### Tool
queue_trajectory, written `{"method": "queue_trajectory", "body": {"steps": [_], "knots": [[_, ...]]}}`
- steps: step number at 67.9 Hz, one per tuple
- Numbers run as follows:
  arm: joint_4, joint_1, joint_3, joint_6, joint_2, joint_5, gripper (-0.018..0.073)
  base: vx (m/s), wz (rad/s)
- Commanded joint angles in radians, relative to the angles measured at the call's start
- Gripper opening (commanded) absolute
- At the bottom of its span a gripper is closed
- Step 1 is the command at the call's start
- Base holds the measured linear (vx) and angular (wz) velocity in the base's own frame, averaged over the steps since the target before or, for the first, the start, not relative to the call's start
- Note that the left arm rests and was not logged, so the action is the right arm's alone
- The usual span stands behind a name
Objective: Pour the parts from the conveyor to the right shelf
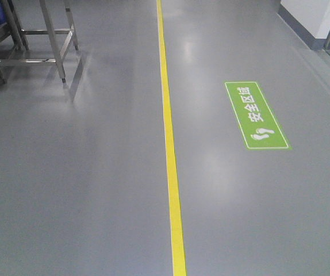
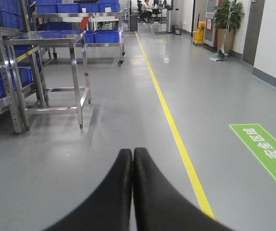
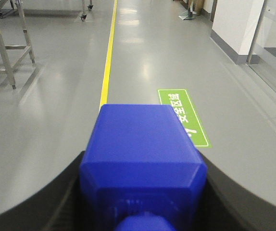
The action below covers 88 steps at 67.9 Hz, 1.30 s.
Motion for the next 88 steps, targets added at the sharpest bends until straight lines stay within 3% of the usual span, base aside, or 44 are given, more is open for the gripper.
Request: {"method": "queue_trajectory", "body": {"steps": [1, 88], "knots": [[-0.004, -0.002, -0.026, -0.013, 0.014, -0.083, -0.0006, 0.67, 0.01], [0.000, -0.002, -0.026, -0.013, 0.014, -0.083, -0.0006, 0.70, -0.03]]}}
